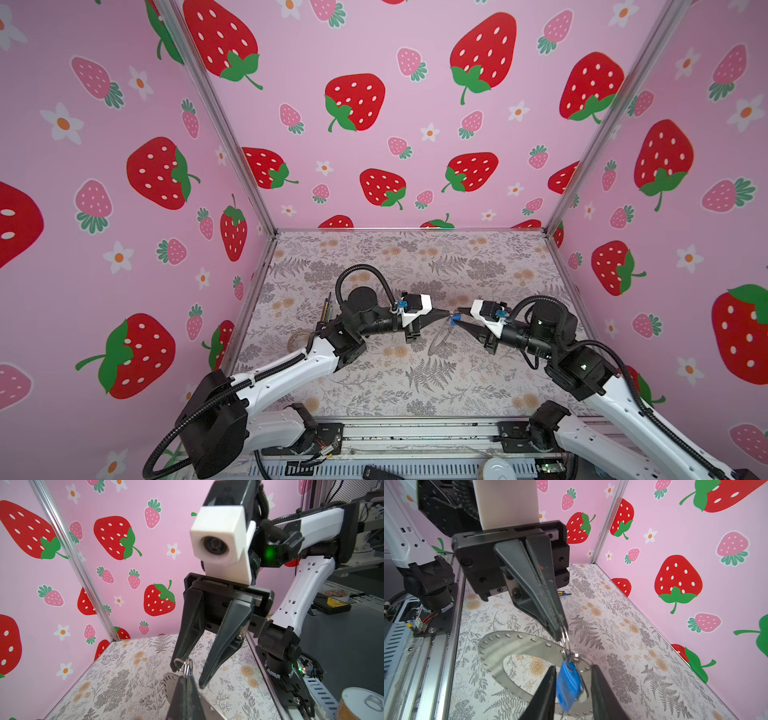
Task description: Put the keys on the keyring
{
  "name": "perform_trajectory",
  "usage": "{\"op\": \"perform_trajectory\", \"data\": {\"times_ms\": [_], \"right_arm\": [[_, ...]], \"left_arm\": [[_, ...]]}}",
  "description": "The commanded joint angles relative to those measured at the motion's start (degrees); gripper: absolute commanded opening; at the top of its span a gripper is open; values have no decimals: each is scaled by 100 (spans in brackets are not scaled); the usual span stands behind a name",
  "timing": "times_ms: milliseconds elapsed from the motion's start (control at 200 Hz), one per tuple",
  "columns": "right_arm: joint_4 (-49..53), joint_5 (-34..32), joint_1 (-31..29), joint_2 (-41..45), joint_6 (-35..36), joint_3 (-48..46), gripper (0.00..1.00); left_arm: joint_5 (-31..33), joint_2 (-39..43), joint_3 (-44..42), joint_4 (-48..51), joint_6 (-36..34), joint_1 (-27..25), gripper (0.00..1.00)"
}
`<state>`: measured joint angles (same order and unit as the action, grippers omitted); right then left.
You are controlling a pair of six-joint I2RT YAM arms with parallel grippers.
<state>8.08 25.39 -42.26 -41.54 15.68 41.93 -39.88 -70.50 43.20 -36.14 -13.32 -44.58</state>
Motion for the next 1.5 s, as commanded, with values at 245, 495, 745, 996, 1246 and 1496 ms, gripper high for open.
{"op": "perform_trajectory", "data": {"times_ms": [245, 495, 745, 996, 1246, 1496], "right_arm": [[-311, 274, -27, 49, -118, 80, 27], [-190, 77, -27, -21, -180, 105, 29], [-283, -96, -28, 402, -180, -3, 34], [-293, 401, -23, 234, -250, -36, 23], [-377, 425, -27, 28, -248, -9, 19], [-443, 388, -28, 26, -250, -32, 17]], "left_arm": [[-123, 130, 57, -55, -231, 19, 0], [-64, 193, 66, 19, -302, 17, 0], [74, 251, 77, 174, -388, 18, 0], [103, 219, 114, 224, -391, 19, 0], [48, 203, 122, 225, -393, 19, 0], [6, 180, 127, 213, -389, 19, 0]]}}
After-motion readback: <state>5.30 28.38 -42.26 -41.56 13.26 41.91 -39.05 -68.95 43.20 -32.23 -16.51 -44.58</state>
